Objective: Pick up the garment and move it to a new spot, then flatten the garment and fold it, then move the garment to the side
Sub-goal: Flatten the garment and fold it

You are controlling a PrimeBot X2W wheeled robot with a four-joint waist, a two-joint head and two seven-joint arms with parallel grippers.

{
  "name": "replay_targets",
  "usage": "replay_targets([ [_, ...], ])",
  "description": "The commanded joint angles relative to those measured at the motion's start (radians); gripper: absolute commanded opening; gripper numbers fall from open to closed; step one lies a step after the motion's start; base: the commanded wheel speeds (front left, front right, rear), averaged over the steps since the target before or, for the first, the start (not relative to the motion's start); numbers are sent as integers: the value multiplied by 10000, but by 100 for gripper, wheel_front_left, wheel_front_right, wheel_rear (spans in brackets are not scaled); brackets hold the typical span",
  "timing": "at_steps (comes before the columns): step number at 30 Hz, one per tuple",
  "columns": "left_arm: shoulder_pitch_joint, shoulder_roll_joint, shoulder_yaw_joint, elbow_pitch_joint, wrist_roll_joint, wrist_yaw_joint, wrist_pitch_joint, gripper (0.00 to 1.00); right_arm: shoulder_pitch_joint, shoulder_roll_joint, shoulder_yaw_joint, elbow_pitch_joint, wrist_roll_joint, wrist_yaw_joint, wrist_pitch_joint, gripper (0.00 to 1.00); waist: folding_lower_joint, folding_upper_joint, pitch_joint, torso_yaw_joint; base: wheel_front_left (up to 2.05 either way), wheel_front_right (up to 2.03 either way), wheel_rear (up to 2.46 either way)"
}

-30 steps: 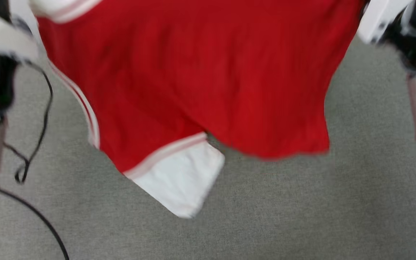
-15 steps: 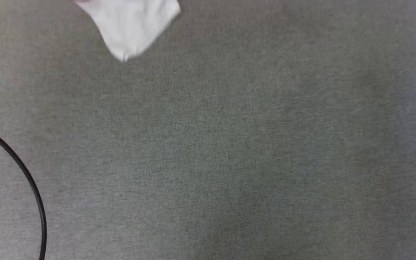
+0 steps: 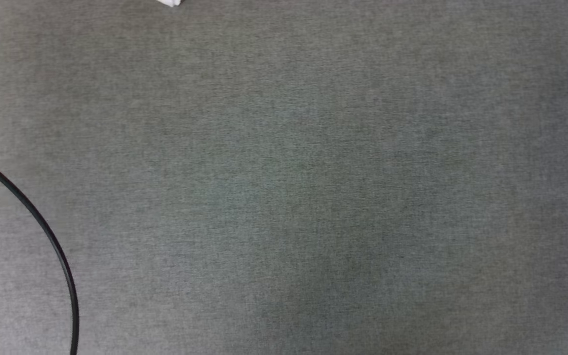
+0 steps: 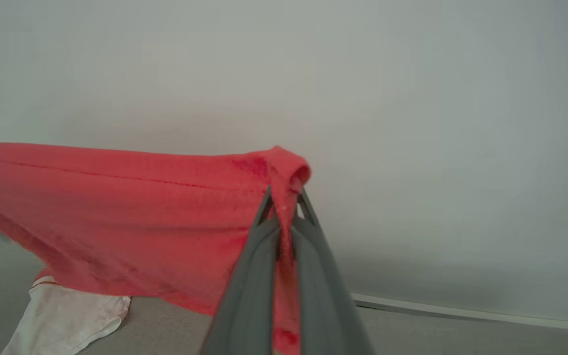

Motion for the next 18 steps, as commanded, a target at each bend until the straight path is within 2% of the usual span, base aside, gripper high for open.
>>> replay_targets([
  [1, 401, -48, -97, 263, -137, -144, 32, 0, 357, -167, 163, 186, 102, -10, -147, 0, -2, 0, -69, 105, 0, 0, 0],
  [9, 3248, 61, -341, 721, -928, -421, -469, 0, 2849, -552, 1214, 526, 998, -13, -717, 0, -2, 0, -1507, 119, 0, 0, 0],
  [16, 7115, 365, -71, -342, -1742, -437, -1252, 0, 6085, -1078, 2023, -231, 2071, -17, -984, 0, -2, 0, -3075, 87, 0, 0, 0],
  [18, 8288, 472, 99, -918, -1890, -246, -1429, 0, 7045, -1282, 2174, -643, 2279, -18, -971, 0, -2, 0, -3461, 89, 0, 0, 0],
])
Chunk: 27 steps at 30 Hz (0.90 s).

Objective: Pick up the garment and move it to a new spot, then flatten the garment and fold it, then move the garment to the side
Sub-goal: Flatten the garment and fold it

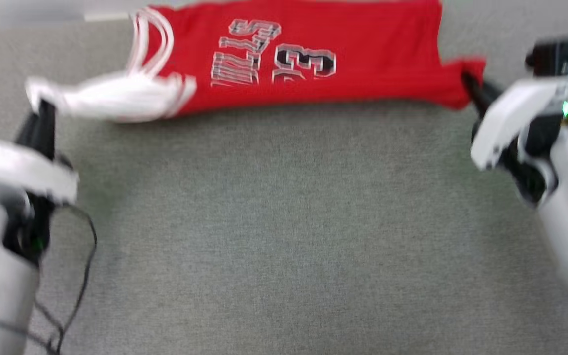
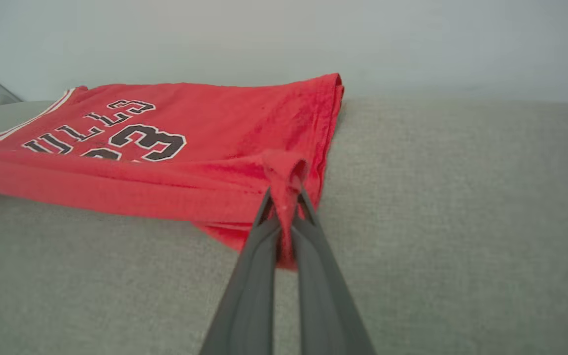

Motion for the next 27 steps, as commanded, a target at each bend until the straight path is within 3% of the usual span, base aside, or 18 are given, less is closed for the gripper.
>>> replay_targets([
  [1, 1186, 305, 243, -482, -105, 346, -176, 0, 1011, -388, 42, -329, 214, -29, 56, 0, 1, 0, -976, -9, 0, 0, 0],
  [8, 4947, 175, 524, -3334, -365, 1586, -356, 0, 4389, -1108, -612, -2101, 716, -40, 396, 0, 1, 0, -2192, 286, 0, 0, 0],
  [13, 7234, 237, 681, -5327, -481, 2662, -317, 0, 6855, -1064, -1858, -3652, 456, -52, 1100, 0, 1, 0, -2781, 461, 0, 0, 0],
  [14, 7234, 237, 681, -5327, -481, 2662, -317, 0, 6855, -1064, -1858, -3652, 456, -52, 1100, 0, 1, 0, -2781, 461, 0, 0, 0],
  [22, 9751, 538, 810, -7531, -652, 4097, 251, 0, 10324, 295, -4016, -7046, -569, -63, 3270, 0, 1, 0, -3382, 572, 0, 0, 0],
  [27, 10424, 755, 824, -8460, -649, 4599, 576, 0, 11409, 1252, -4779, -9018, -1168, -28, 4643, 0, 1, 0, -3476, 533, 0, 0, 0],
])
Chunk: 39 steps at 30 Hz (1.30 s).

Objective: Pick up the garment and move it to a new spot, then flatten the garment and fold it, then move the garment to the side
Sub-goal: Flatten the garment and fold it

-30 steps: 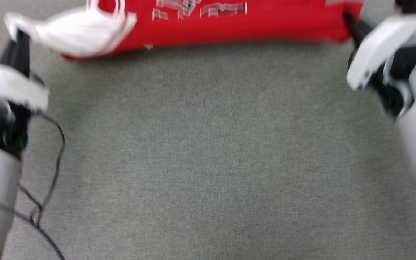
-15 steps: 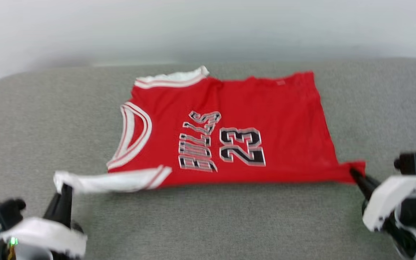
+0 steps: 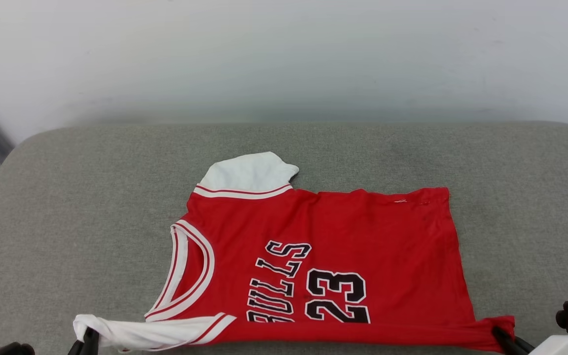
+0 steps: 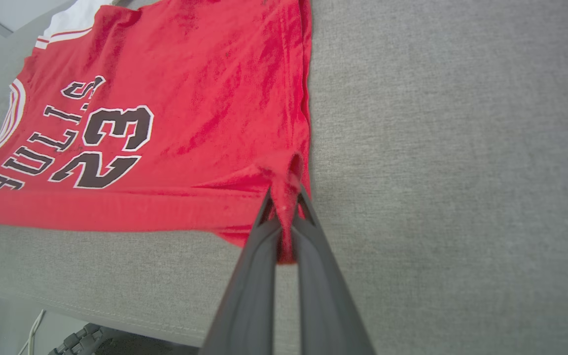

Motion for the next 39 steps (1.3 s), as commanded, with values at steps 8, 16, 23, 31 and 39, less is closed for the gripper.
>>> replay_targets([
  [8, -1271, 21, -379, 157, 233, -249, 298, 0, -497, 374, 141, -699, -585, -20, 1266, 0, 4, 0, 319, -161, 0, 0, 0],
  [16, -2833, -396, -1038, 1734, 262, -1026, 665, 0, -1939, 94, 1042, 688, -751, -17, 1384, 0, 4, 0, 1252, -360, 0, 0, 0],
  [23, -4395, -956, -1430, 3910, 262, -2037, 552, 0, -3527, -493, 1912, 2566, -653, -17, -22, 0, 4, 0, 2080, -335, 0, 0, 0],
  [31, -4985, -1234, -1758, 5041, 77, -2549, 940, 100, -3846, -980, 2687, 3202, -756, -23, -1332, 100, 4, 0, 2090, -329, 0, 0, 0],
  [39, -5381, -772, -1757, 5482, 46, -2748, 1428, 100, -3570, -753, 2271, 2998, -712, -15, -3332, 100, 4, 0, 1426, -328, 0, 0, 0],
])
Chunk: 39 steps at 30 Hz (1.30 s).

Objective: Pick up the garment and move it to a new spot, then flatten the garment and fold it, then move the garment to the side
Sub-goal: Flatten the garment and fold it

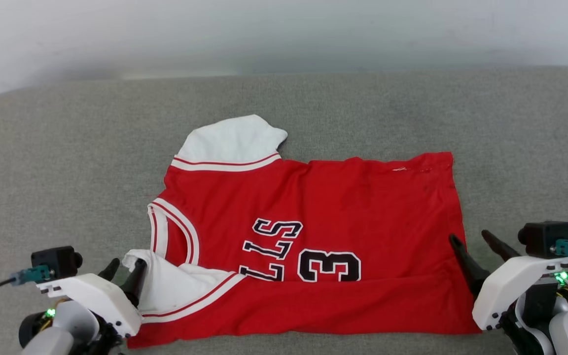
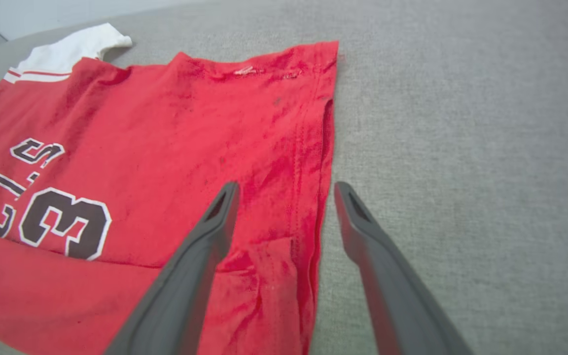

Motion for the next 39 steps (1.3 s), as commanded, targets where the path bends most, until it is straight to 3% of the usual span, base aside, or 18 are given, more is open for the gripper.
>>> replay_targets([
  [1, -176, 208, -13, 7, -69, -33, 333, 100, 121, 184, -115, -198, -157, -4, -242, 100, -1, -1, -293, -50, 0, 0, 0],
  [7, -71, 1082, -77, -309, -408, 281, 2001, 100, 428, 741, -512, -933, -451, -5, -613, 100, -1, -1, -771, -312, 0, 0, 0],
  [16, 768, 2540, -170, -1927, -1518, 1060, 5122, 100, 955, 1248, -503, -2518, -698, -5, -694, 100, -1, -1, -607, -735, 0, 0, 0],
  [20, 1304, 2833, -144, -2571, -2196, 1494, 6097, 100, 1101, 1387, -555, -2922, -588, -5, -747, 100, -1, -1, -326, -884, 0, 0, 0],
  [25, 1643, 2835, -96, -2722, -2499, 1743, 6373, 100, 1097, 1494, -578, -3070, -461, -5, -639, 100, -1, -1, 0, -998, 0, 0, 0],
  [30, 1751, 2547, -291, -2465, -2639, 1640, 6480, 100, 993, 1601, -615, -3102, -236, -5, -569, 100, -1, -1, 244, -1116, 0, 0, 0],
  [32, 1735, 2390, -375, -2404, -2697, 1503, 6481, 16, 981, 1615, -670, -3081, -243, -4, -556, 100, -1, -1, 268, -1129, 0, 0, 0],
  [33, 1714, 2341, -388, -2370, -2716, 1453, 6455, 0, 989, 1624, -732, -3061, -211, -5, -539, 100, -1, -1, 263, -1126, 0, 0, 0],
  [39, 1585, 2450, -44, -2459, -2392, 1245, 5702, 0, 1187, 1638, -1192, -2952, -168, -5, -341, 100, -1, -1, -46, -1006, 0, 0, 0],
])
